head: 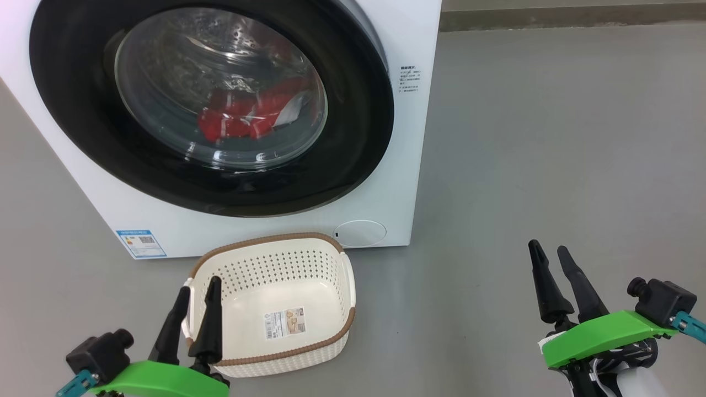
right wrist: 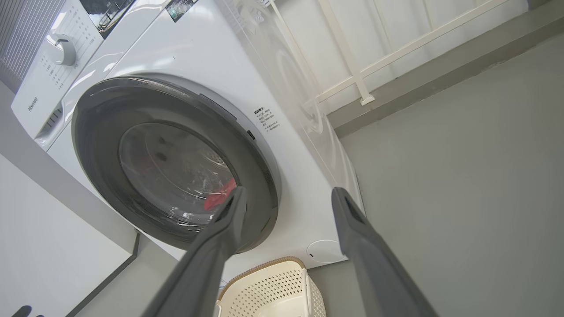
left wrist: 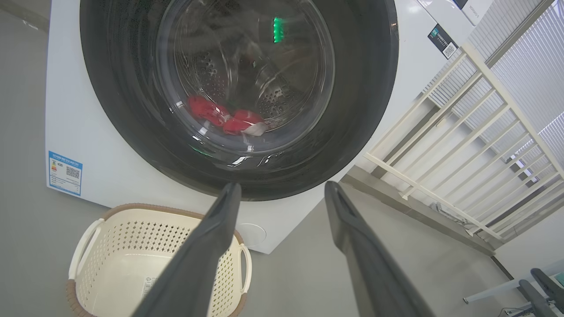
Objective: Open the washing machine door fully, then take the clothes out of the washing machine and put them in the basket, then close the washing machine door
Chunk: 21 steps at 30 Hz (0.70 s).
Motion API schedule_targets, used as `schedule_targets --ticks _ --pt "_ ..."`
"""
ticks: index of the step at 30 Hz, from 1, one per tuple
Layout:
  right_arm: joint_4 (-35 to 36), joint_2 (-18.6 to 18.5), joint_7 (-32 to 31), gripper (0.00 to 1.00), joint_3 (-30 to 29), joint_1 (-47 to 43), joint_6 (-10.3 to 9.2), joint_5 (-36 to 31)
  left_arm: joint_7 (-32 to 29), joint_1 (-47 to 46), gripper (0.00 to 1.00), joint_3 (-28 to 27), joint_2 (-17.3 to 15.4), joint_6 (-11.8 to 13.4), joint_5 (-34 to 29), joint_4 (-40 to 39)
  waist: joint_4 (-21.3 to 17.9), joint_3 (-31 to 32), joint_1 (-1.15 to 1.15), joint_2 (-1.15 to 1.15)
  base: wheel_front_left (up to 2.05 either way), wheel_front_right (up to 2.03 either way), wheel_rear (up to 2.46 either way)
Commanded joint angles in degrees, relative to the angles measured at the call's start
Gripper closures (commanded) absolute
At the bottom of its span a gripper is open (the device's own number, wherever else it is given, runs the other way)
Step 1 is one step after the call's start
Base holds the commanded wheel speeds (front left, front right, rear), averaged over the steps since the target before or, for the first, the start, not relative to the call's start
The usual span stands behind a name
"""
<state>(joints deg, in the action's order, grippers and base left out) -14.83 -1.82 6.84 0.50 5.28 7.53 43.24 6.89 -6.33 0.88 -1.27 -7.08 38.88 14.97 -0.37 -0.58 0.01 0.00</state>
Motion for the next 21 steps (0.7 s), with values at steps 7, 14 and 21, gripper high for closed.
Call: schedule_targets --ticks 7,14,21 --pt "2.26 -0.73 1.99 0.00 1.36 3.33 -0.03 -6.48 1.94 -3.32 0.00 -0.73 -1.12 -0.04 -5.92 -1.75 -0.23 0.39 0.00 0.00 0.00 0.00 0.00" --pt "2.98 -0.79 3.17 0.00 1.89 3.83 -0.03 -11.06 3.12 -3.91 0.00 -0.44 -1.22 -0.03 -10.47 -1.69 -0.66 0.84 0.00 0.00 0.00 0.00 0.00" --pt "3.50 -0.88 4.34 0.00 2.23 4.26 -0.03 -15.68 4.29 -4.49 0.00 -0.06 -1.31 -0.01 -14.81 -1.46 -0.85 1.53 0.00 0.00 0.00 0.00 0.00"
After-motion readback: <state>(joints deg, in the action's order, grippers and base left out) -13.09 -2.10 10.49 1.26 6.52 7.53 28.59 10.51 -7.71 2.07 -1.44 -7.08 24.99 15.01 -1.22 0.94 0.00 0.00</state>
